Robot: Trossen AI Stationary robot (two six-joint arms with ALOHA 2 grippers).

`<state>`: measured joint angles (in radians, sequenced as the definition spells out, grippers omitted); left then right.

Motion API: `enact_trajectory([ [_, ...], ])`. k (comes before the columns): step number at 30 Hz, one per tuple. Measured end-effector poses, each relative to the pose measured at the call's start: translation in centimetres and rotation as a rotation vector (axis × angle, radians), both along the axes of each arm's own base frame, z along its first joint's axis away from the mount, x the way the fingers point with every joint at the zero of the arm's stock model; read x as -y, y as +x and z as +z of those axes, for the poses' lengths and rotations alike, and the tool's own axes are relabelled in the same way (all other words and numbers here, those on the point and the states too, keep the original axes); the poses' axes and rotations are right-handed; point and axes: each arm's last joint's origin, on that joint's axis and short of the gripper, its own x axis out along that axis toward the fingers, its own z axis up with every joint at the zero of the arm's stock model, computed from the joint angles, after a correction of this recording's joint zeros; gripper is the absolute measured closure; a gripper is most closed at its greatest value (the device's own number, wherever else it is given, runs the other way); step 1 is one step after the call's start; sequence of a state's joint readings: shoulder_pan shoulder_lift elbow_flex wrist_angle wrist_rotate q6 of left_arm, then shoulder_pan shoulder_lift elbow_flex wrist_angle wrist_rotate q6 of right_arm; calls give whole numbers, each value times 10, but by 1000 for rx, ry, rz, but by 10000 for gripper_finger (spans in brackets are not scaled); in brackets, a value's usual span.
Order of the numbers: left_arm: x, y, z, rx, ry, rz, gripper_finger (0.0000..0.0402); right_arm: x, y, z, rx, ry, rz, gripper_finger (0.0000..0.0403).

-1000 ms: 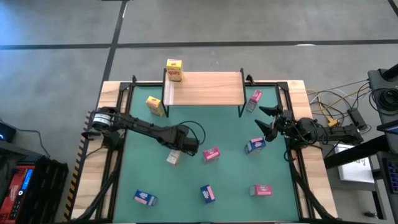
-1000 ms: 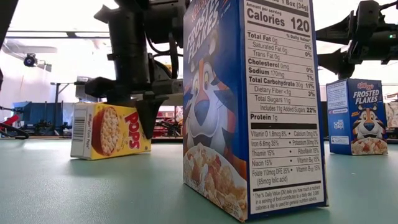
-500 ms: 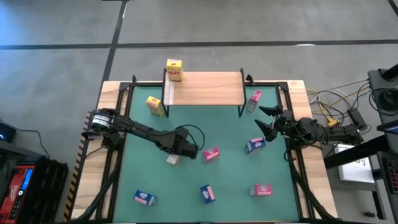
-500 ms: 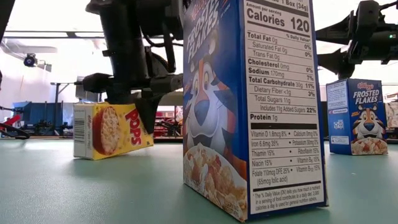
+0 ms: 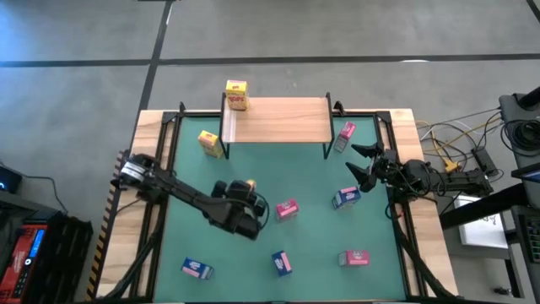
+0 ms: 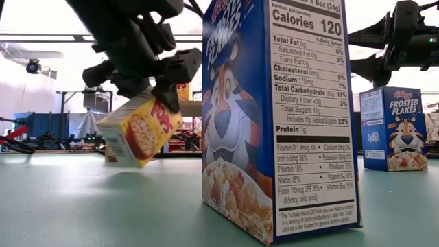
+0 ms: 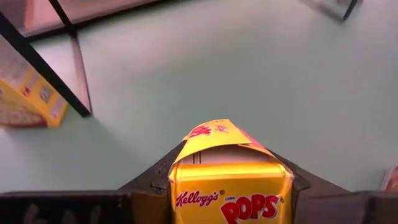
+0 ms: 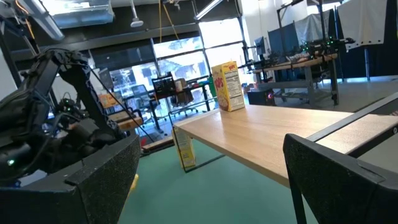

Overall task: Stack cereal on shelf
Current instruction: Put the bottom yellow cereal box on the shelf

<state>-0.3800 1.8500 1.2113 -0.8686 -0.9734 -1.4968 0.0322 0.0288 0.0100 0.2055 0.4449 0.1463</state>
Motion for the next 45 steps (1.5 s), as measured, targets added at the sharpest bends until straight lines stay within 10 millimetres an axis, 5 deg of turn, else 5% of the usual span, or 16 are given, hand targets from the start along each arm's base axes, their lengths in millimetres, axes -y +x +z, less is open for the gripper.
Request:
enact_trajectory([
  [21, -3, -9, -52, 243, 473, 47, 274, 0, 0, 0, 0, 0, 0, 19],
  [45, 2, -11, -58, 234, 453, 38, 252, 0, 0, 0, 0, 0, 0, 19],
])
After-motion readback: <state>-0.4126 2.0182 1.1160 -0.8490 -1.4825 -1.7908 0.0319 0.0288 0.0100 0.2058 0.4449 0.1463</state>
